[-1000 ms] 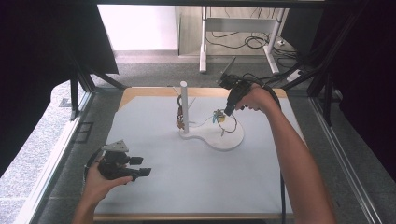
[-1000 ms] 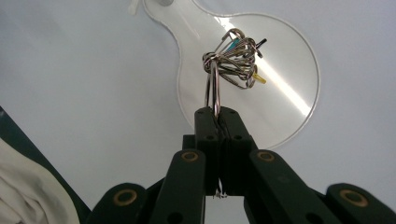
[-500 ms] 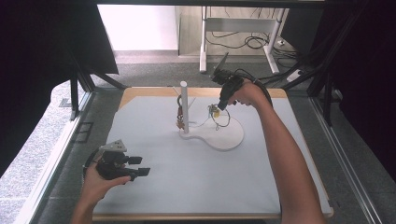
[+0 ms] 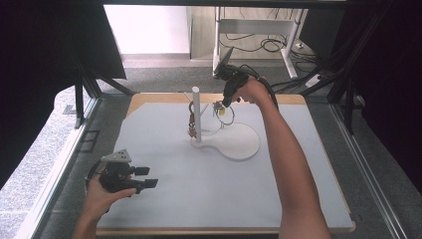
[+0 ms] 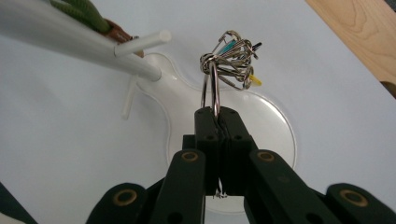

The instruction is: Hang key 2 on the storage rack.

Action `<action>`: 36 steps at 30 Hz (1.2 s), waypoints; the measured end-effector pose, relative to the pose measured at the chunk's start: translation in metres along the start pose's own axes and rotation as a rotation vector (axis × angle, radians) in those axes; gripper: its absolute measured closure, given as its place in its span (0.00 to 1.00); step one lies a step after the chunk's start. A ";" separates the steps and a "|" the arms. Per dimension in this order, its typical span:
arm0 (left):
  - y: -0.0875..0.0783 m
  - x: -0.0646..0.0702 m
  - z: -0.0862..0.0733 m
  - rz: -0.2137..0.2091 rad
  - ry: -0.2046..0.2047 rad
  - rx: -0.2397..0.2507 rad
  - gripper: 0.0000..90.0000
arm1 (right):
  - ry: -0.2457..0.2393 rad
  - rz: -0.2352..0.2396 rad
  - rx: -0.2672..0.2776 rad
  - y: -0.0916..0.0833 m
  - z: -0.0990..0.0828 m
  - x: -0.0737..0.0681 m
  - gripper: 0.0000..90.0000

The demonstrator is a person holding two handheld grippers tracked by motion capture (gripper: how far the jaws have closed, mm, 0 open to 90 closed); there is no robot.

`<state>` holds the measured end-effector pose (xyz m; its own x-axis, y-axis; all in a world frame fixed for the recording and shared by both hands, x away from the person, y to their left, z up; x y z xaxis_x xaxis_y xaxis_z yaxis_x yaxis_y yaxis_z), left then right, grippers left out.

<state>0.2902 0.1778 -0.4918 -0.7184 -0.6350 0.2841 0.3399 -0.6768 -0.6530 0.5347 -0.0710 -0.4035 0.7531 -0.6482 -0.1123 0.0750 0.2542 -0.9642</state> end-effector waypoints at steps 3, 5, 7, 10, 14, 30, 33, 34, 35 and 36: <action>-0.002 -0.001 -0.001 0.001 -0.002 0.004 0.42 | -0.009 -0.010 -0.004 0.002 0.008 0.000 0.98; -0.003 -0.002 -0.002 0.003 -0.007 0.005 0.42 | -0.010 -0.010 -0.007 0.002 0.013 -0.002 0.98; -0.003 -0.002 -0.003 0.004 -0.010 0.007 0.42 | -0.023 -0.008 -0.002 0.004 0.018 -0.004 0.98; -0.004 -0.003 -0.003 0.005 -0.012 0.007 0.42 | -0.029 -0.012 0.000 0.005 0.023 -0.009 0.98; -0.003 -0.003 -0.004 0.002 -0.013 0.005 0.42 | -0.044 0.001 0.010 0.005 0.028 -0.018 0.98; -0.001 -0.002 -0.004 -0.001 -0.012 -0.006 0.43 | -0.041 0.080 0.032 0.020 0.019 -0.045 0.97; 0.002 -0.002 -0.004 -0.003 -0.008 -0.018 0.43 | -0.047 0.094 0.034 0.022 0.016 -0.048 0.96; 0.002 -0.002 -0.004 -0.003 -0.008 -0.018 0.43 | -0.047 0.098 0.041 0.023 0.015 -0.048 0.95; 0.004 -0.002 -0.004 -0.001 -0.006 -0.021 0.43 | -0.050 0.106 0.049 0.022 0.015 -0.049 0.92; 0.004 -0.002 -0.004 -0.001 -0.006 -0.021 0.43 | -0.048 0.116 0.061 0.020 0.015 -0.049 0.89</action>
<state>0.2901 0.1779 -0.4974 -0.7151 -0.6363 0.2894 0.3262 -0.6699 -0.6669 0.5085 -0.0235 -0.4136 0.7893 -0.5774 -0.2087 0.0245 0.3693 -0.9290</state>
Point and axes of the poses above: each handheld gripper's, and its own axes: y roughly forward along the jaws, z roughly out of its top, x roughly to its right, the point moved 9 cm from there along y, roughly forward along the jaws, and after that the axes turned 2 degrees about z, right-handed, at the moved point
